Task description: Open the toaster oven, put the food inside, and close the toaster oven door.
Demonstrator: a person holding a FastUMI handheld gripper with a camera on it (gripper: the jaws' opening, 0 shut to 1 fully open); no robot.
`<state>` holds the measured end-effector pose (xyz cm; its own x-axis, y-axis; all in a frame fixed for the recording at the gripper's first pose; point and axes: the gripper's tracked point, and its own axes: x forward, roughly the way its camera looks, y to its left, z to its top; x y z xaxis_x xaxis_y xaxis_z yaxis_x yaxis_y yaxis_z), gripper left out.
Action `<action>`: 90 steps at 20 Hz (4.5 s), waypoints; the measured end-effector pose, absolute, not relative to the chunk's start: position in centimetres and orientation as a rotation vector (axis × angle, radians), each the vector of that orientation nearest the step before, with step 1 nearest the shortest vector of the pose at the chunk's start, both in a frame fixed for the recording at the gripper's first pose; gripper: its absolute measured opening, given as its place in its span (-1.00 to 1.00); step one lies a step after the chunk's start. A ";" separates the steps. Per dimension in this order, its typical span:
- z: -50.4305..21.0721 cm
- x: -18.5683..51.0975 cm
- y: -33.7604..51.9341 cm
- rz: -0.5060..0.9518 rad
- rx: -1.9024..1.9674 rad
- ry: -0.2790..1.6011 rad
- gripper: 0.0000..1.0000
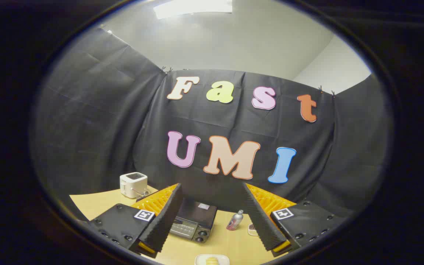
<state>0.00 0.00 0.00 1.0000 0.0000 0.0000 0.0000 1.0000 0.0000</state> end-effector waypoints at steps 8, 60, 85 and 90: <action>0.1 -0.7 -0.9 -0.013 0.013 -0.005 1.00; -24.7 5.7 5.1 -0.014 0.368 0.099 1.00; -28.6 18.2 16.5 -0.088 0.319 0.065 0.92; -28.7 18.5 16.6 -0.101 0.315 0.051 0.93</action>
<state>18.47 16.65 -28.66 0.9937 -0.0907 -0.0659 0.1067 0.9458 0.3069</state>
